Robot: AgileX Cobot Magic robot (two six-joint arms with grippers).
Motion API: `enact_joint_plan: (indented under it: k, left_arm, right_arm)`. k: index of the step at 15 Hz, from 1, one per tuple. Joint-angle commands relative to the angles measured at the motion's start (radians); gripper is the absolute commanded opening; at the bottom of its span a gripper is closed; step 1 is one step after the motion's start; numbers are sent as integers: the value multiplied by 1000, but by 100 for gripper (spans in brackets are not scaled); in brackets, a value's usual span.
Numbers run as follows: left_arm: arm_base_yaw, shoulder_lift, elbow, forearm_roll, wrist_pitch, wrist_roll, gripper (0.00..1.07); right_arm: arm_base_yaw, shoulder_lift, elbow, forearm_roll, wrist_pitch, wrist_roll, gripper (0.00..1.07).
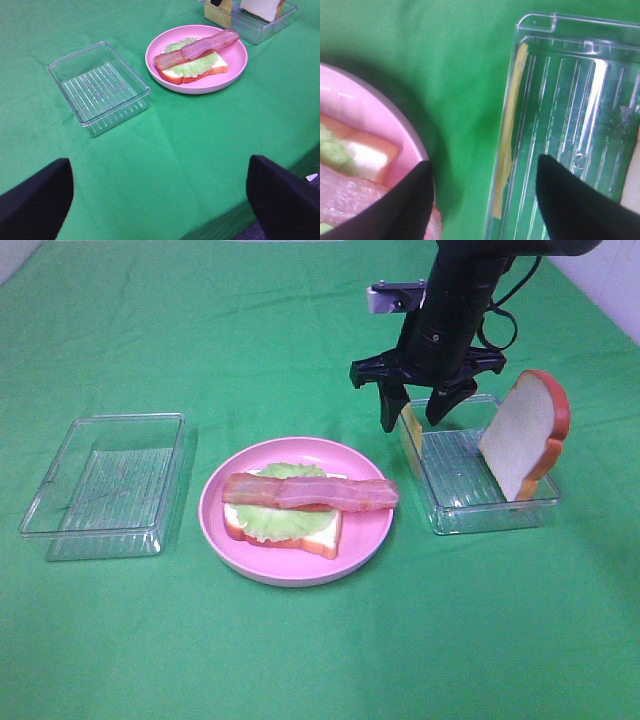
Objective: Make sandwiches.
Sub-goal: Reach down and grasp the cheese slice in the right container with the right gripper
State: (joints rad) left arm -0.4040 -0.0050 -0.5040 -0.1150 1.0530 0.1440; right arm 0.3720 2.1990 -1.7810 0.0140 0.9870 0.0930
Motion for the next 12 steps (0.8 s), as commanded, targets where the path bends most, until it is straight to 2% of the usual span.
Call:
enact_joint_plan:
  k: [1,12]
  left_arm:
    - [-1,-21,1,-4,-11,-7,89]
    - [-1,-21,1,-4,-11,-7,89]
  right_arm:
    - [-3,1,-5,-4,-11,-16,51]
    - [-4,2,-5,-21,-39,-15,47]
